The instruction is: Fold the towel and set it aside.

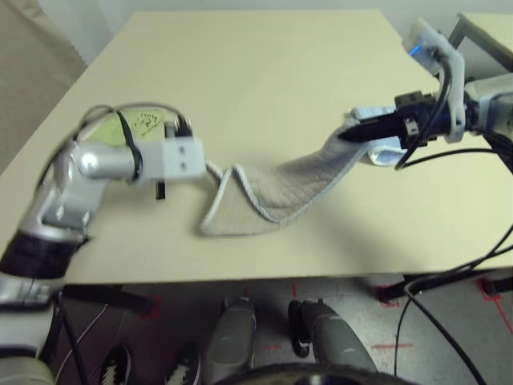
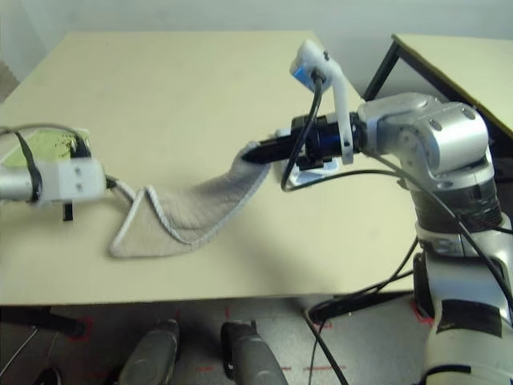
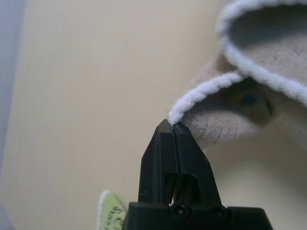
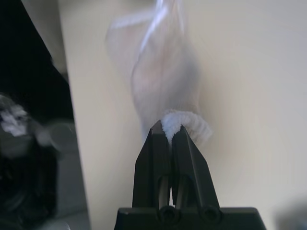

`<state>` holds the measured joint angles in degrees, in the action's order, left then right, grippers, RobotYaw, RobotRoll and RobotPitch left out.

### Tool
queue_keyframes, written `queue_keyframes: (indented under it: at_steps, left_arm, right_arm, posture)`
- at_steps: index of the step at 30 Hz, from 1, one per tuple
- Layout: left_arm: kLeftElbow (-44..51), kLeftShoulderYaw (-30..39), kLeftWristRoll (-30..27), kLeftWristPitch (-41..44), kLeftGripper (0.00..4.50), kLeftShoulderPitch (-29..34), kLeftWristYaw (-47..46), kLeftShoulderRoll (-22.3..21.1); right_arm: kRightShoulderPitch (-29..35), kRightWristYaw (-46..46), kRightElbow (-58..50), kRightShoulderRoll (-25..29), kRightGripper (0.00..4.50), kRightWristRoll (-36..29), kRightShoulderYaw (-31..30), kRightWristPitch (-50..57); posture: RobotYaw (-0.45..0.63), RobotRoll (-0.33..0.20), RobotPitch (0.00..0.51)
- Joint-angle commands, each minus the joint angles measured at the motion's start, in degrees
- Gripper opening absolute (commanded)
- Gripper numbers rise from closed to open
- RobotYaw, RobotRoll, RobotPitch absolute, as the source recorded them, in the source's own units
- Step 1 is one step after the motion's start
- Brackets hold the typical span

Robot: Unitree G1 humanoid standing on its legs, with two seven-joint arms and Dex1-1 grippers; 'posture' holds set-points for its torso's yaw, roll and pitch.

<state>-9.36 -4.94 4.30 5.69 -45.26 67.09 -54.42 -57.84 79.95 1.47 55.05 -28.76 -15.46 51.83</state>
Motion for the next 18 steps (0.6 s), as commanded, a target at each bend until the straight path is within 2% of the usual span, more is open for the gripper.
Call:
queue_keyframes:
  at_steps: [1, 7, 12, 18]
  left_arm:
    - [-9.4, -0.5, -1.0, 1.4, 0.03, -7.7, 2.3, 0.7]
    - [-25.8, -1.6, 1.6, -2.9, 0.03, -20.5, 1.7, 0.9]
    - [-35.0, -2.2, 3.9, -7.0, 0.03, -26.6, 0.5, 0.2]
    - [-42.9, -2.9, 6.6, -11.7, 0.03, -29.8, -1.2, -1.4]
  right_arm:
    - [-1.0, 4.5, 1.3, 3.4, 0.0, 8.1, -4.8, -8.6]
    - [-2.7, 8.3, 6.4, 4.6, 0.0, 17.3, -6.6, -19.5]
    - [-5.7, 8.1, 13.6, 3.4, 0.0, 24.1, -6.2, -28.6]
    - [-7.9, 3.0, 20.2, -0.8, 0.0, 28.3, -3.7, -38.0]
  posture:
    - [0.13, 0.0, 0.124]
    - [0.11, 0.0, 0.114]
    - [0.1, 0.0, 0.107]
    - [0.1, 0.0, 0.104]
